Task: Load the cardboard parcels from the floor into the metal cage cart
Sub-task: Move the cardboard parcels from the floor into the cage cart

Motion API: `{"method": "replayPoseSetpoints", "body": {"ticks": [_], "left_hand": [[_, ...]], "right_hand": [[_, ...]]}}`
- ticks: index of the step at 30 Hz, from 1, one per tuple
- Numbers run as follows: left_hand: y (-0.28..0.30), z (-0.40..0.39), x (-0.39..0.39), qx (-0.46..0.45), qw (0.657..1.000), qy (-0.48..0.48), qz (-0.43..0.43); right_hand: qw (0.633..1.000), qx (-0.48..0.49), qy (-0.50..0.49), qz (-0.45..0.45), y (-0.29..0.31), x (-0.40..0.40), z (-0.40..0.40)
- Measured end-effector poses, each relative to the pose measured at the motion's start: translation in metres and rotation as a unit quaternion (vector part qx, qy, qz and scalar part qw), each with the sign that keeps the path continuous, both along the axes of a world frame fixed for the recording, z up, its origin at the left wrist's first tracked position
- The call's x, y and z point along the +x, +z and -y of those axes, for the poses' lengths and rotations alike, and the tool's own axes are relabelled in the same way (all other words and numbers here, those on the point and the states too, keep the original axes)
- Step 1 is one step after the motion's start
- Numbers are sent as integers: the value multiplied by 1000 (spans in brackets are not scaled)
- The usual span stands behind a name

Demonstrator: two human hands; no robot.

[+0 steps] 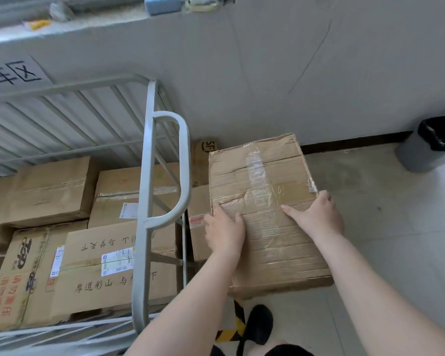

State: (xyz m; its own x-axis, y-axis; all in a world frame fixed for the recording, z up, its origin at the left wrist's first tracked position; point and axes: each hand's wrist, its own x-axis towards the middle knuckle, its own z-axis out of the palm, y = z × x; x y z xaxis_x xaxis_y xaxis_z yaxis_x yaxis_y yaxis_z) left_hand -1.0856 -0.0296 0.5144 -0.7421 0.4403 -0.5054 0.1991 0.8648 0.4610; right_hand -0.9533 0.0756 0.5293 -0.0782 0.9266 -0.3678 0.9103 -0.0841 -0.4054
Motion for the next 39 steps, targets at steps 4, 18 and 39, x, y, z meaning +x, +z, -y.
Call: {"method": "replayPoseSetpoints", "body": {"ticks": [4,18,39], "left_hand": [[53,-15,1,64,998,-4,-15],[222,34,-104,225,949,66,-211],[94,330,-384,90,959,244,-116]], "right_hand": [[998,60,-12,-12,60,4,-9],[952,181,50,-240,194,-104,28],[963,38,206,-172,72,-405,291]]}}
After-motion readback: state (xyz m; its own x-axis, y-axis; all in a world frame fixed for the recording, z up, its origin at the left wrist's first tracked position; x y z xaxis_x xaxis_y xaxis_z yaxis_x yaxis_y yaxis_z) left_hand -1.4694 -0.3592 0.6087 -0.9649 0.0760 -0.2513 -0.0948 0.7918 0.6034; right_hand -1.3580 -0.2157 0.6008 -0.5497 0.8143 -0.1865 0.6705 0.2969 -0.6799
